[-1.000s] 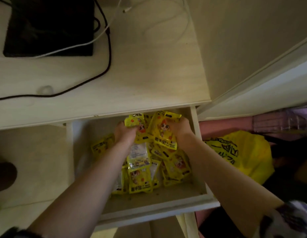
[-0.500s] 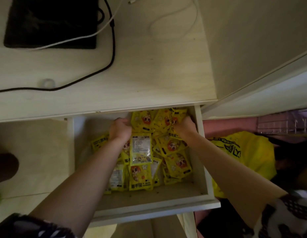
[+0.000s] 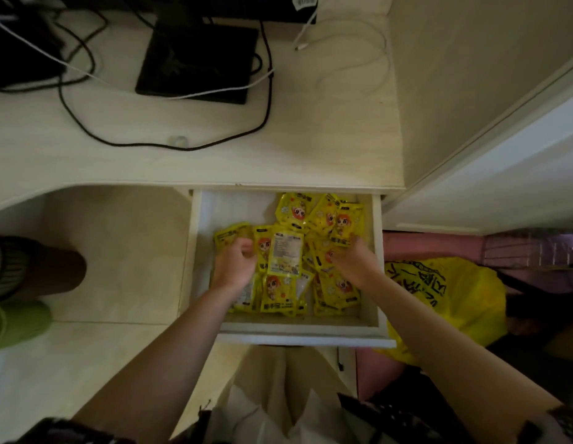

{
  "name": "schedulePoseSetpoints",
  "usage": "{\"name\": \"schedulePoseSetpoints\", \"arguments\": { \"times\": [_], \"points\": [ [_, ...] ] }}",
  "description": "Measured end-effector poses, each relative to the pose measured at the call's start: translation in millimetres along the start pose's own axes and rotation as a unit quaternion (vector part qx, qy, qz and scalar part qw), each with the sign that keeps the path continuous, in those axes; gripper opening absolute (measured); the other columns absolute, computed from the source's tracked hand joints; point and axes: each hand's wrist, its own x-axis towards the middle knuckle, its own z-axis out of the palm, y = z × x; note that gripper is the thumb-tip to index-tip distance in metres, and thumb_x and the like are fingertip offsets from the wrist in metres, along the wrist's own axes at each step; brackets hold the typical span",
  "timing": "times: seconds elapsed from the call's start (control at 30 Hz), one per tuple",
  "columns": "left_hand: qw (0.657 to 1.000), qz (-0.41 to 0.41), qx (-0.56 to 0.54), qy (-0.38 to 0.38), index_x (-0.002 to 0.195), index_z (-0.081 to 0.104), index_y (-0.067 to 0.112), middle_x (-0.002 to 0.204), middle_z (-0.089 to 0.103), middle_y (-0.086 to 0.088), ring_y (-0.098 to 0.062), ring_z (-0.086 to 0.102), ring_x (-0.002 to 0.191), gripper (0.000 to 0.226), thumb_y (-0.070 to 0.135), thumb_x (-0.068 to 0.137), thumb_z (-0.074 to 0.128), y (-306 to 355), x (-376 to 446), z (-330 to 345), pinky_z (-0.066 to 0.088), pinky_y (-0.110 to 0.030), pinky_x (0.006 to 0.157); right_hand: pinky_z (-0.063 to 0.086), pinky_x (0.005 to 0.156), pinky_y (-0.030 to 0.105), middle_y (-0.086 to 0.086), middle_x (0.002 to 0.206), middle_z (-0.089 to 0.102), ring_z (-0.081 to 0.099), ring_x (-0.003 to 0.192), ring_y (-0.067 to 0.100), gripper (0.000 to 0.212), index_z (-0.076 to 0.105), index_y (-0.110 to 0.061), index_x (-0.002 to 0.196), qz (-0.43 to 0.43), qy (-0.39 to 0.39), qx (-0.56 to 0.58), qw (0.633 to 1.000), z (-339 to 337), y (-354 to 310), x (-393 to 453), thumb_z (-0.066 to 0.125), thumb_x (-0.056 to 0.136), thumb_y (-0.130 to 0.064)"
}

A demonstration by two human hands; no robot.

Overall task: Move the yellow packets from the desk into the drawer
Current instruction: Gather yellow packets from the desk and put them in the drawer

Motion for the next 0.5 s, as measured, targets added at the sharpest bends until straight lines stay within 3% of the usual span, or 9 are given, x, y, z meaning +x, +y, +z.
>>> {"name": "schedulePoseSetpoints", "arguments": {
  "times": [0.1,0.17,0.3,0.37,0.5],
  "points": [
    [1.0,0.008,-0.013,-0.002,0.12,0.061,0.01,0.116,0.067,-0.007,-0.024,0.063,0.108,0.03,0.015,0.09,0.061,-15.0,-30.5,-7.3,0.05,-0.035,0.091,0.046,0.08,0.031,0.016,0.118,0.059,0.059,0.097,0.029,0.042,0.041,-0.004,0.132,-0.079,-0.003,-0.052,0.996,6.8,4.4,-26.7,0.048,0.095,-0.023],
    [1.0,0.015,-0.025,-0.001,0.12,0.06,0.01,0.115,0.067,-0.007,-0.024,0.063,0.107,0.031,0.016,0.09,0.061,-24.6,-47.6,-11.2,0.05,-0.033,0.089,0.043,0.079,0.027,0.015,0.119,0.058,0.058,0.104,0.03,0.041,0.041,-0.005,0.132,-0.1,-0.024,-0.085,0.991,11.5,5.8,-40.5,0.048,0.095,-0.022],
    [0.996,-0.013,-0.07,0.048,0.12,0.061,0.013,0.11,0.067,-0.006,-0.016,0.061,0.093,0.031,0.021,0.091,0.06,-48.1,-78.8,-27.4,0.044,-0.024,0.078,0.044,0.058,0.026,0.012,0.107,0.055,0.058,0.08,0.019,0.044,0.035,-0.004,0.137,-0.15,-0.077,-0.163,0.972,31.9,-4.7,-67.9,0.045,0.098,-0.022],
    [0.991,-0.032,-0.1,0.088,0.12,0.061,0.015,0.108,0.068,-0.006,-0.013,0.058,0.088,0.03,0.022,0.091,0.058,-59.8,-91.6,-37.5,0.041,-0.022,0.074,0.047,0.06,0.029,0.012,0.109,0.058,0.061,0.081,0.02,0.045,0.037,-0.005,0.138,-0.191,-0.086,-0.197,0.958,47.0,-14.3,-79.3,0.045,0.098,-0.024],
    [0.982,-0.045,-0.131,0.131,0.118,0.06,0.015,0.102,0.069,-0.004,-0.012,0.058,0.086,0.026,0.017,0.092,0.056,-85.1,-121.8,-59.6,0.04,-0.018,0.068,0.051,0.08,0.036,0.014,0.125,0.057,0.058,0.107,0.03,0.043,0.038,-0.009,0.136,-0.278,-0.09,-0.266,0.919,80.7,-40.8,-101.4,0.044,0.096,-0.025]
  ]
}}
